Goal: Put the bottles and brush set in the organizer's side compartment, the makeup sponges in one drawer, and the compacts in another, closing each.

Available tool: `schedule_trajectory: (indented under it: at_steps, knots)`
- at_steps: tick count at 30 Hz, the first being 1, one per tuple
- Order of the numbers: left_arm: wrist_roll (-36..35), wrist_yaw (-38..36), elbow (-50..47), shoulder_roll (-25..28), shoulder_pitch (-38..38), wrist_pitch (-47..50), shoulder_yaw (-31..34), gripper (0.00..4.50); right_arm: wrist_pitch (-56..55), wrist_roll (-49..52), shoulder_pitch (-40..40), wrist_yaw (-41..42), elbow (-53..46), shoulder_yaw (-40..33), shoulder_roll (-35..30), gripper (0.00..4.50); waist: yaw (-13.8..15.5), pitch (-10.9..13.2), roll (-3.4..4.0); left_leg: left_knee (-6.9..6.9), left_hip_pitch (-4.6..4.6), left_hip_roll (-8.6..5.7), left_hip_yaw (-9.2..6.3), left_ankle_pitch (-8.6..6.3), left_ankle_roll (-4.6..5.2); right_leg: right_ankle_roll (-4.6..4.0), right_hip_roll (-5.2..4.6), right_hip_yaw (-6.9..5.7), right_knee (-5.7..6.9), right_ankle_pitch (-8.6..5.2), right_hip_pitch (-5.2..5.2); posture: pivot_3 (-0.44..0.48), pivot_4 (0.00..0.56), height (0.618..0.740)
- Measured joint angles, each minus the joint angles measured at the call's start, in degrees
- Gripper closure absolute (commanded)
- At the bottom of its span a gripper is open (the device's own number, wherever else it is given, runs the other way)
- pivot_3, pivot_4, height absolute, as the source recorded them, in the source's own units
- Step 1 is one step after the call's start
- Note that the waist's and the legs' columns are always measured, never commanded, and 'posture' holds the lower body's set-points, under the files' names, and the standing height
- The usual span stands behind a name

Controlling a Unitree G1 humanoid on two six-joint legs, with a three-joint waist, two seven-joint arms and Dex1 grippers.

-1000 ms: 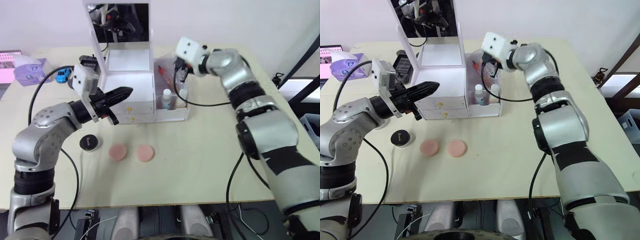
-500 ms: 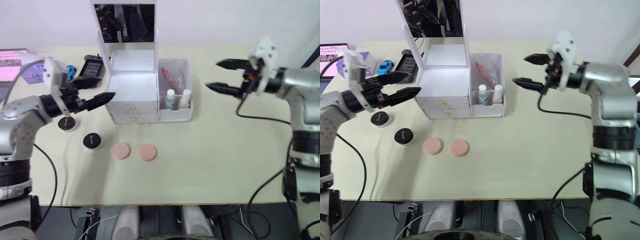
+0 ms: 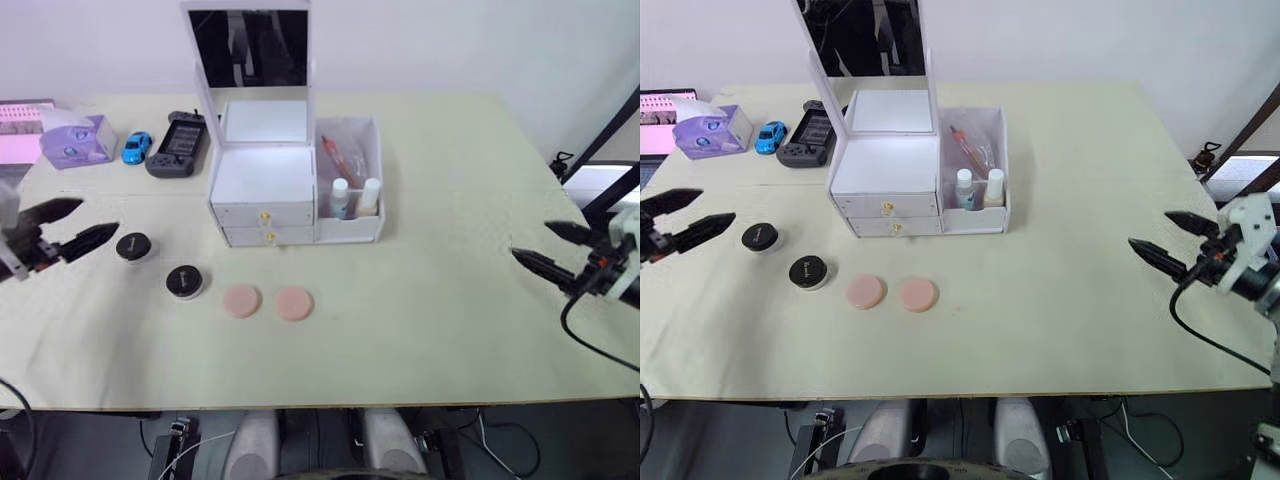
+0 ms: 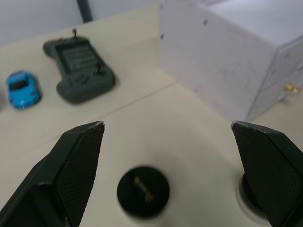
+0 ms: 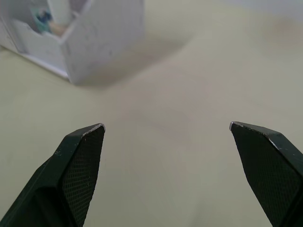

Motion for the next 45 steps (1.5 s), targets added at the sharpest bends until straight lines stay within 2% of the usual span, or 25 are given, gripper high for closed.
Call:
schedule_trajectory:
  at_steps: [5, 9, 13, 16, 22, 25, 28, 32, 35, 37, 45]
  knots:
    - [0.2, 0.0, 1.9, 0.2, -0.5, -2.0, 1.7, 0.0, -0.6, 1.7, -0.7, -1.6, 0.2, 0.1, 0.1, 0.02, 0.1, 0.0, 0.01, -0.03, -0.02, 0.0, 0.0, 0.0, 0.0, -0.01, -0.01, 0.0, 0.0, 0.01, 0.0, 0.0, 0.15, 0.74]
    - [-0.4, 0.3, -2.6, -0.3, 0.7, 0.1, 2.0, 0.0, 3.0, 4.4, -4.1, -3.2, -3.9, 2.8, 0.1, 0.02, -0.1, 0.0, 0.02, -0.05, -0.01, 0.02, 0.0, 0.0, 0.0, -0.01, 0.01, 0.0, 0.01, 0.01, -0.02, 0.0, 0.15, 0.74]
    - [-4.6, 4.6, -16.0, -3.6, 5.9, 7.3, 3.8, 0.0, 13.1, 12.1, -10.4, -5.9, -13.0, 7.7, 1.0, 0.02, -0.2, 0.0, 0.04, -0.06, -0.01, 0.05, -0.03, 0.0, 0.0, -0.23, 0.0, 0.01, 0.02, 0.15, -0.01, 0.0, 0.15, 0.74]
    - [-8.4, 9.2, -29.9, -7.0, 13.3, 14.7, 4.3, 0.0, 20.9, 18.2, -15.6, -7.9, -19.8, 13.4, 2.2, 0.02, -0.1, 0.0, 0.02, -0.08, -0.04, 0.05, -0.03, 0.0, 0.0, -0.21, 0.0, 0.01, -0.02, 0.14, -0.01, 0.0, 0.15, 0.74]
    - [-16.7, 23.0, -54.6, -18.2, 19.8, 22.7, 3.7, 0.0, 27.7, 20.0, -26.0, -10.5, -28.0, 26.4, 3.3, 0.02, 0.5, 0.0, -0.11, 0.08, -0.14, 0.01, -0.12, -0.01, 0.0, -0.21, -0.04, -0.04, -0.07, 0.14, 0.01, 0.0, 0.15, 0.74]
    - [-18.3, 32.2, -63.9, -24.8, 20.3, 24.1, 0.3, 0.0, 30.6, 20.2, -32.3, -12.3, -30.3, 31.2, 5.0, 0.02, 0.3, 0.0, -0.14, 0.1, -0.09, -0.01, -0.11, -0.01, 0.0, -0.22, -0.01, -0.02, -0.06, 0.15, 0.07, 0.0, 0.15, 0.74]
    - [-15.7, 40.6, -68.5, -30.1, 19.9, 24.0, -5.3, 0.0, 31.9, 20.0, -35.4, -13.4, -31.3, 34.4, 5.6, 0.02, 0.5, 0.0, -0.19, 0.1, -0.07, -0.02, -0.2, 0.0, 0.0, -0.23, 0.07, -0.05, -0.02, 0.15, 0.11, 0.0, 0.15, 0.74]
    - [-7.5, 51.2, -69.4, -36.8, 17.7, 22.9, -13.0, 0.0, 32.1, 18.4, -36.0, -14.2, -31.2, 36.8, 5.5, 0.02, 0.5, 0.0, -0.2, 0.16, -0.08, -0.06, -0.19, 0.0, 0.01, -0.23, 0.07, -0.05, -0.04, 0.15, 0.16, 0.0, 0.15, 0.74]
    - [-0.6, 56.4, -68.7, -40.8, 17.1, 21.2, -19.3, 0.0, 32.2, 17.0, -36.8, -14.4, -31.4, 37.9, 4.7, 0.02, 0.4, 0.0, -0.21, 0.15, -0.08, -0.08, -0.17, 0.0, 0.01, -0.23, 0.06, -0.03, -0.06, 0.15, 0.16, 0.0, 0.15, 0.74]
    - [3.7, 58.7, -66.8, -42.9, 16.4, 20.3, -23.6, 0.0, 32.5, 16.5, -36.8, -14.8, -31.7, 38.1, 4.4, 0.02, 0.4, 0.0, -0.21, 0.14, -0.08, -0.08, -0.19, 0.0, 0.01, -0.23, 0.08, -0.04, -0.05, 0.15, 0.14, 0.0, 0.15, 0.74]
    - [13.4, 62.0, -61.1, -47.7, 13.1, 16.3, -31.0, 0.0, 34.8, 16.1, -36.8, -16.8, -32.4, 38.1, 4.0, 0.02, 0.3, 0.0, -0.2, 0.13, -0.09, -0.08, -0.2, 0.0, 0.01, -0.22, 0.07, -0.06, -0.06, 0.15, 0.13, 0.0, 0.15, 0.74]
